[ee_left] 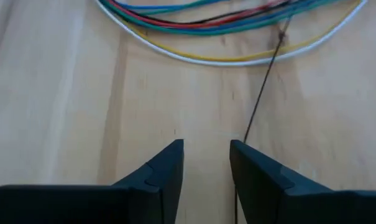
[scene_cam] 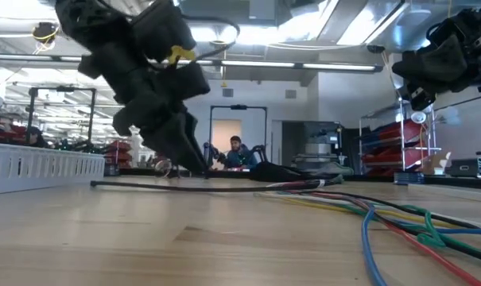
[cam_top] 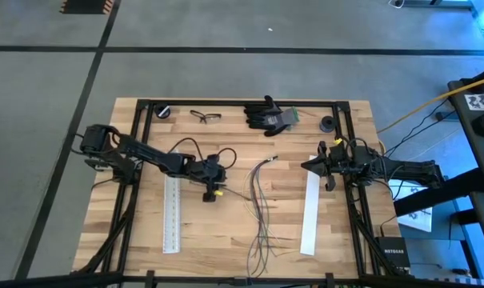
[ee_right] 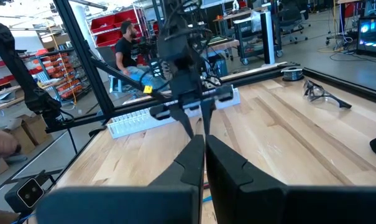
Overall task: Ziptie cables
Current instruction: Close the zip tie
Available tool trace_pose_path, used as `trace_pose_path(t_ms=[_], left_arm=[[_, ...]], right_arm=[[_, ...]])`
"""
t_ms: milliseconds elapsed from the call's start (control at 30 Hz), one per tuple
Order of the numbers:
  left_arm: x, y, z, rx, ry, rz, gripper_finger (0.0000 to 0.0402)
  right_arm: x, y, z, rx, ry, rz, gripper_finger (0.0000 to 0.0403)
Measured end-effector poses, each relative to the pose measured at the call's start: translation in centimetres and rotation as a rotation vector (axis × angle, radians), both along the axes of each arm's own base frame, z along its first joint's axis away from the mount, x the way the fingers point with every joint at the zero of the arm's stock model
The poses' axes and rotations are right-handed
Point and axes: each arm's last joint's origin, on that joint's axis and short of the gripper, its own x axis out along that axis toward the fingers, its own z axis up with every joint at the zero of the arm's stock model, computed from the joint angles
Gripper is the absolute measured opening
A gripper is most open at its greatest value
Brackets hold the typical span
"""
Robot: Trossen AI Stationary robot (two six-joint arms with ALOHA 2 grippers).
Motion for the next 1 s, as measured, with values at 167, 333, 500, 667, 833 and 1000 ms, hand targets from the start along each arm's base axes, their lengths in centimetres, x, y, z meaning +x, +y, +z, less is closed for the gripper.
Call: trace_pose_path(t_ms=[167,333,500,667,833,1000], left_arm=[[-0.1,-0.1,2.4,-0.020,-0.046,0.016,0.0115],[-1.0,-0.5,0.7,-0.016,0.037,-0.002,0.0114],[-1.2,-0.7,-1.0,-0.031,0.083,0.018,0.0114],[-1.1,-0.6,-1.0,-0.031,0.059,0.037,0.0114],[-1.1,-0.6,-1.1,-0.013,0.064,0.018,0.0114],[-0.9,-0.3,-1.8,-0.009,0.079,0.024,0.0114]], right_arm=[[0.0,0.0,0.0,0.000,0.000,0.000,0.0000],[0.0,0.0,0.0,0.000,0.000,0.000,0.0000],[0.0,0.0,0.0,0.000,-0.001,0.000,0.0000],[0.0,0.0,0.0,0.000,0.000,0.000,0.0000],[0.0,0.0,0.0,0.000,0.000,0.000,0.0000],[0.0,0.0,0.0,0.000,-0.001,0.000,0.0000]])
